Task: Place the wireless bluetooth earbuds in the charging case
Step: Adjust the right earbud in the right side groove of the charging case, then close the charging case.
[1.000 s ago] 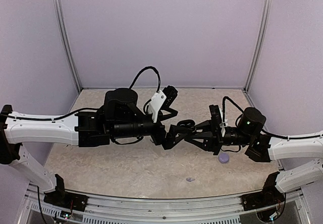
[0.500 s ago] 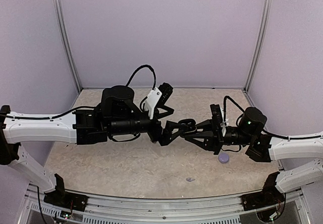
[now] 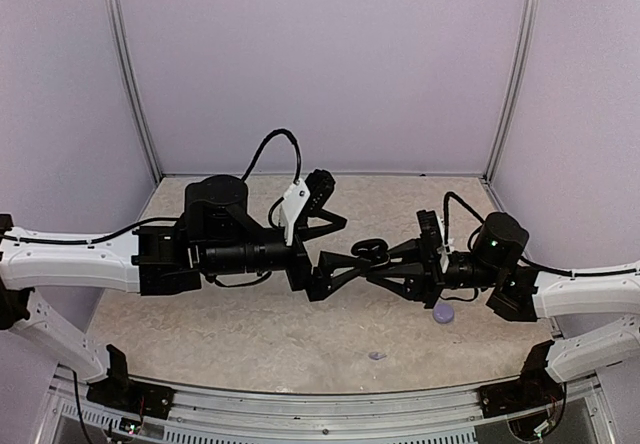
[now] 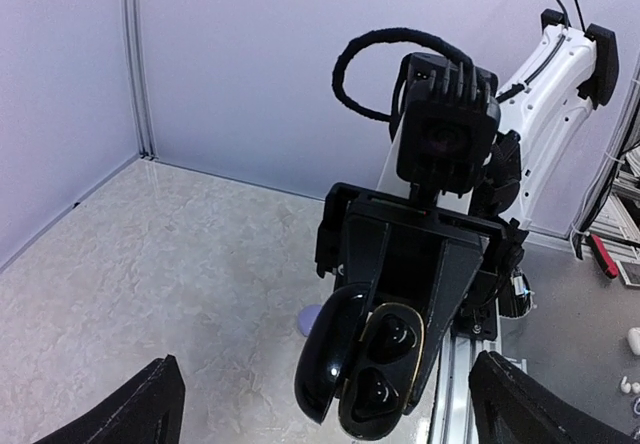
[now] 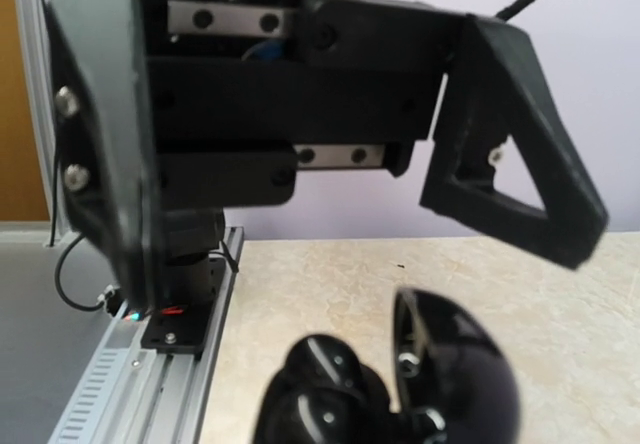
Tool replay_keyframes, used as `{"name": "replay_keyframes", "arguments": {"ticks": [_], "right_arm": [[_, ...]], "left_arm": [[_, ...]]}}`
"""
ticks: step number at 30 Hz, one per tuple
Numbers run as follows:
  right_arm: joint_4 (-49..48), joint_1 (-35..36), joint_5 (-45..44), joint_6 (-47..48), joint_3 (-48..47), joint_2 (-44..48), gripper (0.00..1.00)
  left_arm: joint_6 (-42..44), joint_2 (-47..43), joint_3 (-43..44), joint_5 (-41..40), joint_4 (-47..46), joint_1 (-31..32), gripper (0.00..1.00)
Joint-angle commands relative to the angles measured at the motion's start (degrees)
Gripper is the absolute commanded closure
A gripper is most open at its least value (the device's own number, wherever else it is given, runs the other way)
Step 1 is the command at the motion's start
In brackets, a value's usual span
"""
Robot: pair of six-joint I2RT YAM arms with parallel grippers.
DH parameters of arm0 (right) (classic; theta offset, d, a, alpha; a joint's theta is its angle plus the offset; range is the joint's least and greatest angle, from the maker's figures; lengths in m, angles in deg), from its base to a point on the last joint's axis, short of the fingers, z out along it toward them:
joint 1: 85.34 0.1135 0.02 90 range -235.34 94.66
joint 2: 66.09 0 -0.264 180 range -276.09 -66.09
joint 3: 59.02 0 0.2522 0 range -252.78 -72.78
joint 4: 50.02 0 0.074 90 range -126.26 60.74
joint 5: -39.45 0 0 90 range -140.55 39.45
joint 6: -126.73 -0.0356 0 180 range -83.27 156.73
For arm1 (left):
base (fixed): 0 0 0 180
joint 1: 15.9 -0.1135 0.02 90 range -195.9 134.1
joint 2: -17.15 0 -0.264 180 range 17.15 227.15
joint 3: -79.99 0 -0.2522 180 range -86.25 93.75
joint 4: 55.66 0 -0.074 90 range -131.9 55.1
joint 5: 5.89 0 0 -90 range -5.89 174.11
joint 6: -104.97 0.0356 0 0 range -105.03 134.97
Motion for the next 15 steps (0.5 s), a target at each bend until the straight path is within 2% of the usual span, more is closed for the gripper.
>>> {"name": "replay_keyframes", "arguments": {"ticks": [1,10,15], "right_arm": [[1.81,0.33,3.30,4.42,-1.67,2.13,1.00],[10.92,0.38,11.08,12.06,-6.65,2.63,1.00],[10.73,0.45,11.71,12.07,-7.34,2.33,1.00]], "left_arm": [[3.15,-3.68,-2.77,2.06,-3.76,0.50,0.01],[6.96,-6.20,-7.27,9.35,-7.45,1.02,0.01],[11.68,-5.27,-7.47,8.93,-7.58,4.22,0.02]]}}
